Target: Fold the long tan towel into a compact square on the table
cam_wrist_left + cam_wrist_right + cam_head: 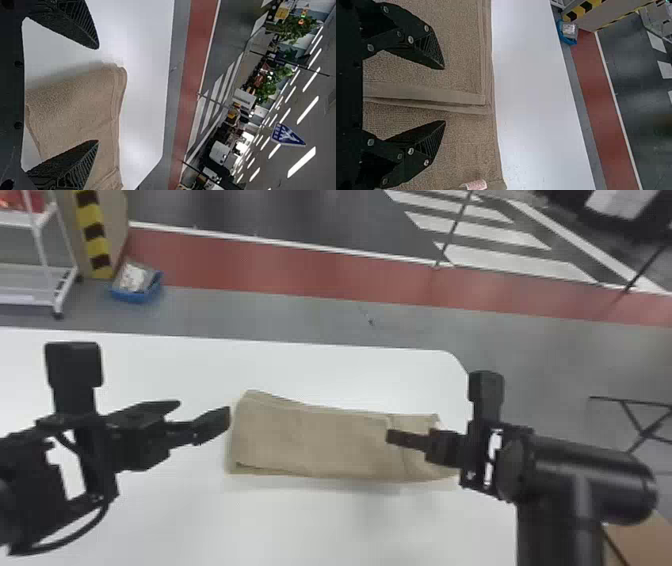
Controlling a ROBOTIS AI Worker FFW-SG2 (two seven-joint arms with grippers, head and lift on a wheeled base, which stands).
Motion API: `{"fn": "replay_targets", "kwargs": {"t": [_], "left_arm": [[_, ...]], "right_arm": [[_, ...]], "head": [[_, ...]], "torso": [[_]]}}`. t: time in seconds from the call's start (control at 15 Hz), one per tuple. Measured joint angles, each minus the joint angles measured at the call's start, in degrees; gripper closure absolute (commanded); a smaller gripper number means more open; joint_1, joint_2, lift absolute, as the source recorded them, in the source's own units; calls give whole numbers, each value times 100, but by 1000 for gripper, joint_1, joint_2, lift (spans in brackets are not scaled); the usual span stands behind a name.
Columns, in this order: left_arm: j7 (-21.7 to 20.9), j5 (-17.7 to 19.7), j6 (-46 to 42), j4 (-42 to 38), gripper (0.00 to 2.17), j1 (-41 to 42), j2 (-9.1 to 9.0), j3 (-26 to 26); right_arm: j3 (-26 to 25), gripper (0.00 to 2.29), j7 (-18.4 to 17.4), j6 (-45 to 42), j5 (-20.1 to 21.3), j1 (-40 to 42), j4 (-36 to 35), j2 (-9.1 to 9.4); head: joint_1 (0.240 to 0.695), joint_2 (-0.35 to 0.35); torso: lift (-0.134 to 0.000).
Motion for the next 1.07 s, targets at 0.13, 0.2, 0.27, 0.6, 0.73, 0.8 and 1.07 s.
{"fn": "replay_targets", "kwargs": {"t": [0.13,0.2,0.27,0.6,0.73,0.8,1.07], "left_arm": [[-1,-4,-5,12,33,16,3,28],[3,-21,-12,21,33,20,4,38],[2,-32,-15,35,33,21,4,41],[0,-42,-34,93,33,-11,-9,43],[0,-42,-35,100,33,-24,-14,43],[0,-42,-35,108,33,-28,-15,43],[0,-34,-35,128,33,-31,-14,43]], "right_arm": [[71,532,0,-48,141,-158,254,-1],[104,532,0,-69,181,-234,383,-2],[126,532,0,-83,207,-273,463,-2],[165,701,9,-101,279,-425,730,-3],[192,846,26,-91,277,-458,745,-3],[210,846,52,-81,277,-496,764,-3],[242,1001,69,-66,274,-584,879,-3]], "head": [[695,-316],[695,-310],[695,-308],[695,-303],[695,-300],[695,-298],[695,-290]], "torso": [[-124],[-124],[-124],[-124],[-124],[-124],[-124]]}}
